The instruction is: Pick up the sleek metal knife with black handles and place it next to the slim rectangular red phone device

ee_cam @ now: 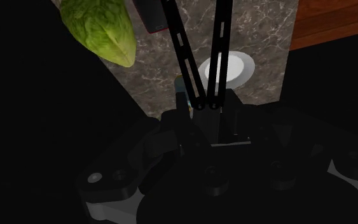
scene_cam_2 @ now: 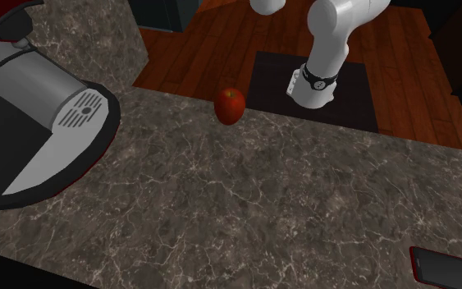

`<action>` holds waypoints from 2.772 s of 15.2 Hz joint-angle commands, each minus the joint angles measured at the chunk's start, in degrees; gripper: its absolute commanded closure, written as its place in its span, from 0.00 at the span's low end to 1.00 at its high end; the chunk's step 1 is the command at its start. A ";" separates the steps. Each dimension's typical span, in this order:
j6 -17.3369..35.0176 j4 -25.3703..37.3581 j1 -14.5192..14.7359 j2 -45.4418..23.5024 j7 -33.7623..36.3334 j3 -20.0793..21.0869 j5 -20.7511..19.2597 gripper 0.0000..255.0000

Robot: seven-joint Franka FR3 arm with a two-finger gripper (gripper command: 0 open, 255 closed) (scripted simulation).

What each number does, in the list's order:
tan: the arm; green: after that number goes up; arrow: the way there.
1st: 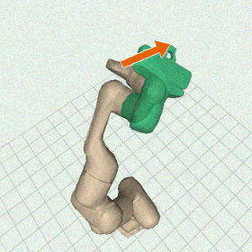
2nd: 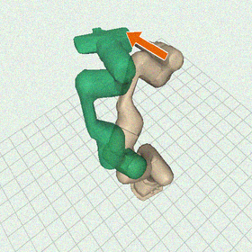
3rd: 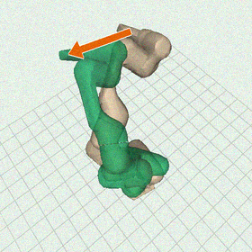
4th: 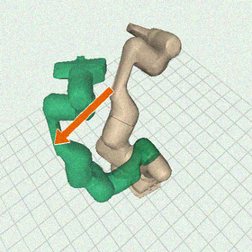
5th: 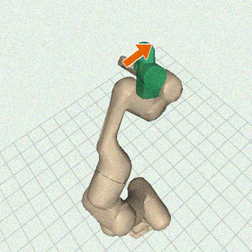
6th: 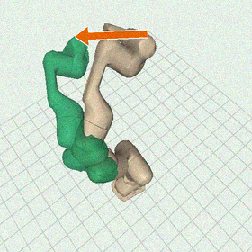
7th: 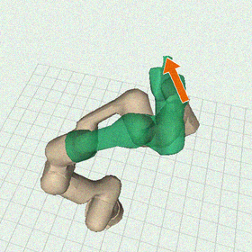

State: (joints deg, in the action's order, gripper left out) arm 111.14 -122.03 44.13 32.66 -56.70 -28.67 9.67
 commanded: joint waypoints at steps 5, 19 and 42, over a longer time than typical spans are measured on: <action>4.20 3.67 3.58 -6.83 4.85 3.70 2.89 1.00; 12.24 7.13 7.77 -17.52 8.67 7.10 6.86 1.00; 28.26 -7.19 9.25 -20.47 0.29 5.48 13.06 1.00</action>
State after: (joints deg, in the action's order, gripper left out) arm 138.72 -128.82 53.25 12.56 -55.83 -23.03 22.22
